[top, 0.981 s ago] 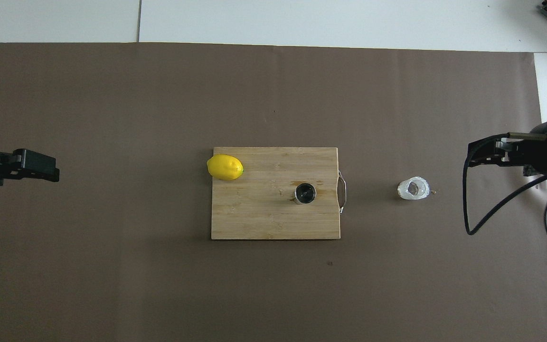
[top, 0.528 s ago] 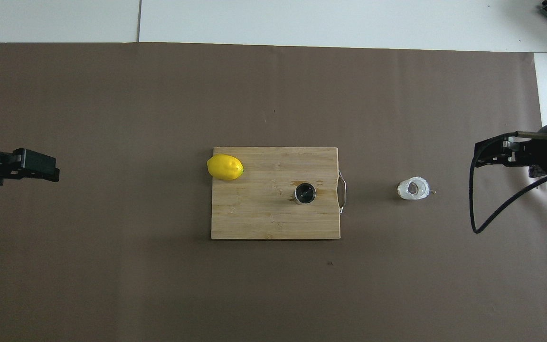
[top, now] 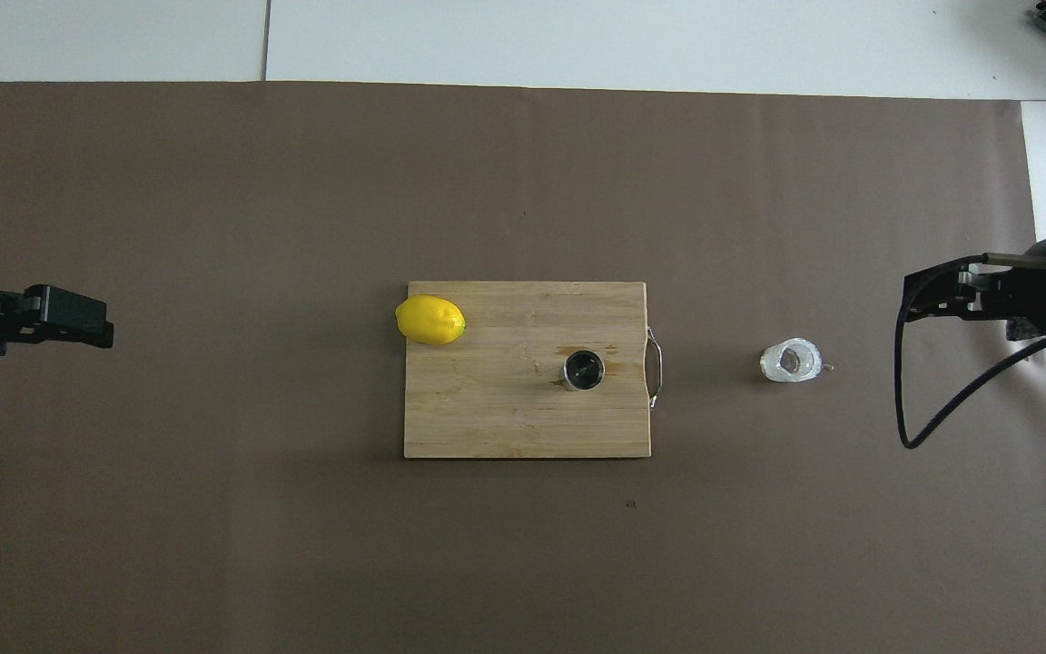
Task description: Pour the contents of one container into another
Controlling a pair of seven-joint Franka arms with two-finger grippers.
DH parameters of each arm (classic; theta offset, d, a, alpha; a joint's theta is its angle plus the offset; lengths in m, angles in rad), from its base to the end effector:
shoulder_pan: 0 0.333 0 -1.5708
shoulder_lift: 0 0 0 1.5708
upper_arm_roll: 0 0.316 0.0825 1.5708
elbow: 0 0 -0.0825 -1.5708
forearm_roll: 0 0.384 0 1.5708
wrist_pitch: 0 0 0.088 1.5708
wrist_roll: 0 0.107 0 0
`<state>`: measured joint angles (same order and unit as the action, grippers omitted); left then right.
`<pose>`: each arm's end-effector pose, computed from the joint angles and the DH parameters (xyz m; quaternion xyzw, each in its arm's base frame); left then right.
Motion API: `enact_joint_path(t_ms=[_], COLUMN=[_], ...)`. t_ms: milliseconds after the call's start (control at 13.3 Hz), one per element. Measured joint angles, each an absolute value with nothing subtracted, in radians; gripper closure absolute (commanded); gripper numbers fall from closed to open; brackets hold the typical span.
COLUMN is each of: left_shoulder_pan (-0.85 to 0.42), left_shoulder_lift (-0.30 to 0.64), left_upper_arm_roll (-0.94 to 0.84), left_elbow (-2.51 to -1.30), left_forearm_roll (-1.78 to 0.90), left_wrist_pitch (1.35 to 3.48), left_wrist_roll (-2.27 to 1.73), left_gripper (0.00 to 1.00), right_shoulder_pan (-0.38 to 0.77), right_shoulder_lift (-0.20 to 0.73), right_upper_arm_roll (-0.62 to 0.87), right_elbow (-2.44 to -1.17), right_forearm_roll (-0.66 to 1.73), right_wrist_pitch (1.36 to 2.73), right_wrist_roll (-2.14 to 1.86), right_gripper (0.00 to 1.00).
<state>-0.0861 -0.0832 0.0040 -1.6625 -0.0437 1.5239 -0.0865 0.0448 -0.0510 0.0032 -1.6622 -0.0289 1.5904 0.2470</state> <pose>0.5204 -0.0476 0.6224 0.9994 0.0018 -0.0294 0.0196 0.5386 0.0229 0.6110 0.9949 -0.0989 -0.0082 0.0159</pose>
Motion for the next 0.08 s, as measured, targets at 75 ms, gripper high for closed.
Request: enact_joint_path(t_ms=[75], left_shoulder_pan=[-0.086], left_shoulder_lift=[-0.083], left_upper_arm_roll=[0.004], left_elbow=[-1.662], left_forearm_roll=[-0.044], left_wrist_pitch=[1.524], left_wrist_roll=[-0.087], left_gripper=[0.0], right_shoulder_pan=[0.045], right_shoulder_lift=[-0.051], right_upper_arm_roll=[0.003], right_elbow=[-1.663], right_forearm_roll=[-0.024], right_wrist_pitch=[1.59], right_wrist_roll=[0.242], right_gripper=[0.0])
